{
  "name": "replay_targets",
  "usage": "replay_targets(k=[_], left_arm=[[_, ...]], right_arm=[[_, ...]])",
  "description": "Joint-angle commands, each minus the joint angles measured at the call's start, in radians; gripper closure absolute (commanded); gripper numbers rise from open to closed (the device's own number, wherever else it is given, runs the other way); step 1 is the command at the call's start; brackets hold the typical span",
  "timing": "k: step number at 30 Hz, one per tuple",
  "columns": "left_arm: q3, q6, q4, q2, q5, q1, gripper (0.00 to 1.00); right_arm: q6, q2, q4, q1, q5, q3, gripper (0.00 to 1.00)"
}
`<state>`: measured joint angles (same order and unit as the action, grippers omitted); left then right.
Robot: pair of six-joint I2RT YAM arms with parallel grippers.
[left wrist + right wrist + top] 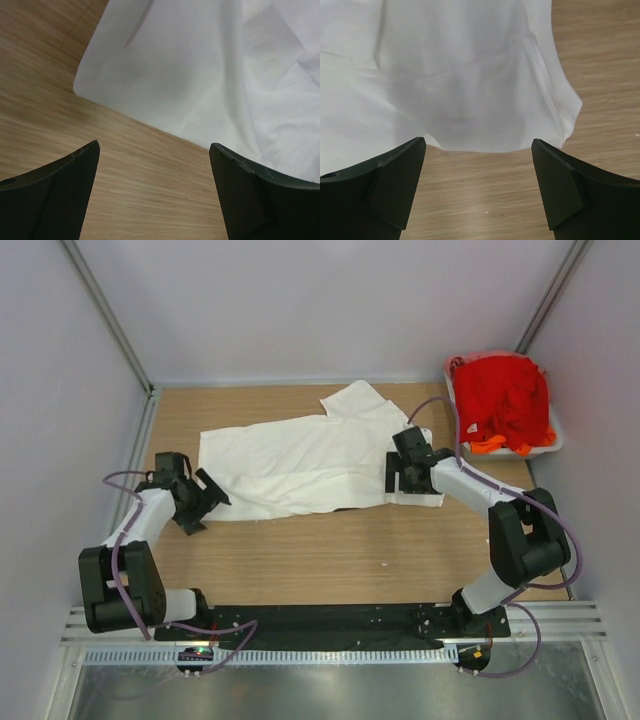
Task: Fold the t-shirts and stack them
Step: Fold the tshirt
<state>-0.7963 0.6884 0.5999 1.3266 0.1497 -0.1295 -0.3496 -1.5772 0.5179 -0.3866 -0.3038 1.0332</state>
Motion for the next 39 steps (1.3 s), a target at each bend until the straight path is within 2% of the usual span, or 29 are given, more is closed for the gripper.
replay_targets(k=[1, 6, 15, 17, 19, 20, 21, 22, 23, 26, 28, 29, 31, 32, 33, 34, 39], left_arm=[[0.061, 0.074, -0.126, -0.018, -0.002, 0.005, 0.09], [0.147, 0.106, -0.198, -0.035, -0.064, 0.005, 0.08], [0.149, 0.119, -0.288, 0.02, -0.174, 0.004, 0.13], [0.141, 0.115, -0.29, 0.048, -0.191, 0.005, 0.18], [0.126, 0.103, -0.293, 0.072, -0.205, 0.004, 0.39], [0.12, 0.1, -0.293, 0.1, -0.21, 0.005, 0.53], [0.108, 0.099, -0.293, 0.112, -0.21, 0.005, 0.78], [0.098, 0.092, -0.29, 0.123, -0.211, 0.005, 0.94], [0.091, 0.091, -0.272, 0.131, -0.219, 0.005, 1.0], [0.065, 0.099, -0.224, 0.122, -0.271, -0.025, 1.0], [0.077, 0.108, -0.209, 0.079, -0.266, -0.093, 1.0], [0.083, 0.112, -0.212, 0.065, -0.259, -0.132, 1.0], [0.085, 0.114, -0.209, 0.042, -0.249, -0.162, 1.0], [0.085, 0.115, -0.203, 0.037, -0.246, -0.171, 1.0], [0.089, 0.117, -0.201, 0.031, -0.249, -0.185, 1.0], [0.094, 0.118, -0.203, 0.02, -0.249, -0.188, 1.0], [0.091, 0.114, -0.175, 0.014, -0.211, -0.188, 1.0]], right_arm=[[-0.063, 0.02, -0.075, 0.031, 0.048, -0.056, 0.07], [-0.074, 0.049, -0.108, 0.106, 0.065, -0.133, 0.07], [-0.12, 0.043, -0.139, 0.198, 0.126, -0.182, 0.07], [-0.124, 0.037, -0.142, 0.206, 0.129, -0.186, 0.07], [-0.127, 0.028, -0.15, 0.209, 0.137, -0.194, 0.07], [-0.134, 0.026, -0.153, 0.212, 0.141, -0.197, 0.08], [-0.137, 0.023, -0.163, 0.213, 0.149, -0.211, 0.08], [-0.141, 0.023, -0.167, 0.213, 0.161, -0.219, 0.09], [-0.152, 0.023, -0.173, 0.215, 0.164, -0.226, 0.12], [-0.17, 0.048, -0.173, 0.212, 0.157, -0.262, 0.18], [-0.195, 0.078, -0.174, 0.215, 0.154, -0.297, 0.29], [-0.204, 0.113, -0.171, 0.215, 0.152, -0.309, 0.44], [-0.221, 0.146, -0.168, 0.215, 0.16, -0.344, 0.58], [-0.229, 0.173, -0.165, 0.215, 0.17, -0.354, 0.71], [-0.235, 0.184, -0.162, 0.215, 0.178, -0.373, 0.78], [-0.239, 0.193, -0.159, 0.215, 0.181, -0.384, 0.82], [-0.265, 0.279, -0.147, 0.215, 0.23, -0.45, 0.86]])
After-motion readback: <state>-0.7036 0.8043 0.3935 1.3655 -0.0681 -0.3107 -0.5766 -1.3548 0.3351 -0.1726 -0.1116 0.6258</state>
